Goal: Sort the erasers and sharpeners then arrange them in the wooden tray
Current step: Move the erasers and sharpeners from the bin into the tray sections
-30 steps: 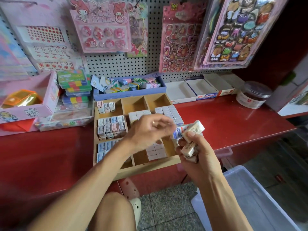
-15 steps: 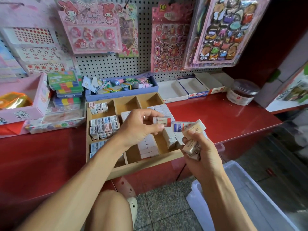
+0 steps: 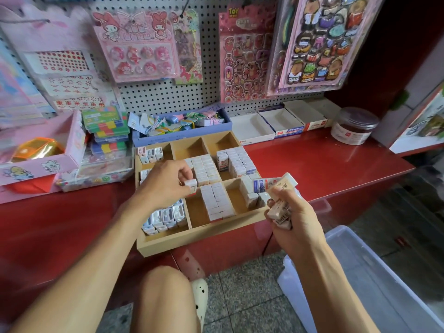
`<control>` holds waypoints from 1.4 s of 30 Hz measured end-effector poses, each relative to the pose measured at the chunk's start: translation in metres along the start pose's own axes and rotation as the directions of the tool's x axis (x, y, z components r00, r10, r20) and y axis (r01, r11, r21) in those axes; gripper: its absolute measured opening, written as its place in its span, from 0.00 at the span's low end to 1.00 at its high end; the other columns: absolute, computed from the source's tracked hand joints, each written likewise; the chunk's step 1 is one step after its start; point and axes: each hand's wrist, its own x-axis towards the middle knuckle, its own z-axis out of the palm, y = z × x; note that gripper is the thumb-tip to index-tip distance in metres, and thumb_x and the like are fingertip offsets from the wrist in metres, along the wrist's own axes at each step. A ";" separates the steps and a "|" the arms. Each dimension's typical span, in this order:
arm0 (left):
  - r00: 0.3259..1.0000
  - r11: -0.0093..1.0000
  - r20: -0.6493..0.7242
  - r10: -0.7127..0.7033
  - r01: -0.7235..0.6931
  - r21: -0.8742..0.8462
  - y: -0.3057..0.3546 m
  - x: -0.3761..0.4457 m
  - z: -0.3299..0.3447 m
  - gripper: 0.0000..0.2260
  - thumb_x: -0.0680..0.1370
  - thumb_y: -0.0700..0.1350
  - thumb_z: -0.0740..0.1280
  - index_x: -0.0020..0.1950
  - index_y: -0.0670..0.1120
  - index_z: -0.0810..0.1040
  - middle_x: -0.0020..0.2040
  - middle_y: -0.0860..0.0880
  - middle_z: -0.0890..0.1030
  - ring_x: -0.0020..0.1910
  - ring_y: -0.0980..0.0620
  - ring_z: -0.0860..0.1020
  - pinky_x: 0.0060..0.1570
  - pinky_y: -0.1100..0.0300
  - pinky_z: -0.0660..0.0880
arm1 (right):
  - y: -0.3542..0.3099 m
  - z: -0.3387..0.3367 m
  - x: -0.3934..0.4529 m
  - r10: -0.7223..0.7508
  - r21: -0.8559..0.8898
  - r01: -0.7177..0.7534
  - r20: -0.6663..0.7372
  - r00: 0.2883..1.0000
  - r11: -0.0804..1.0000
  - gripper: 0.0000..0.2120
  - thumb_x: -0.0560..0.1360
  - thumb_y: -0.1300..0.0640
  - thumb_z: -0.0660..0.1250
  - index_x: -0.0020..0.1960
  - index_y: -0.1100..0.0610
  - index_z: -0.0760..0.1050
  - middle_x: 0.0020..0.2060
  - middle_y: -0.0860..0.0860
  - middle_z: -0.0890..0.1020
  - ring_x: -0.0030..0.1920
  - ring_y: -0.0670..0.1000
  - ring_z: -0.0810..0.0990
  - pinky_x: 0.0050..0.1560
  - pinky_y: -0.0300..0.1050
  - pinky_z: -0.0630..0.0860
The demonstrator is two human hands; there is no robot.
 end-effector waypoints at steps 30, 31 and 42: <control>0.979 0.793 0.063 0.196 -0.121 -0.597 0.070 0.001 0.034 0.08 0.73 0.34 0.72 0.44 0.47 0.81 0.40 0.49 0.83 0.38 0.53 0.82 0.38 0.59 0.80 | 0.000 0.016 0.005 -0.026 -0.093 0.023 -0.023 0.999 0.995 0.06 0.75 0.69 0.66 0.45 0.59 0.76 0.33 0.52 0.80 0.29 0.47 0.74 0.26 0.37 0.72; 0.982 0.801 0.042 0.185 -0.125 -0.586 0.067 0.007 0.032 0.09 0.73 0.34 0.72 0.44 0.47 0.81 0.40 0.49 0.83 0.38 0.53 0.82 0.37 0.60 0.78 | -0.002 0.014 0.008 -0.017 -0.075 0.013 -0.057 0.998 0.997 0.06 0.76 0.69 0.66 0.44 0.59 0.75 0.32 0.53 0.79 0.29 0.48 0.74 0.26 0.37 0.72; 0.981 0.983 -0.079 0.180 -0.181 -0.008 0.047 0.077 0.031 0.08 0.74 0.39 0.71 0.47 0.51 0.78 0.43 0.54 0.79 0.42 0.53 0.77 0.45 0.58 0.76 | -0.001 -0.005 0.029 -0.005 -0.039 0.003 -0.052 0.999 0.999 0.11 0.74 0.68 0.67 0.36 0.57 0.72 0.31 0.52 0.79 0.33 0.49 0.74 0.41 0.44 0.69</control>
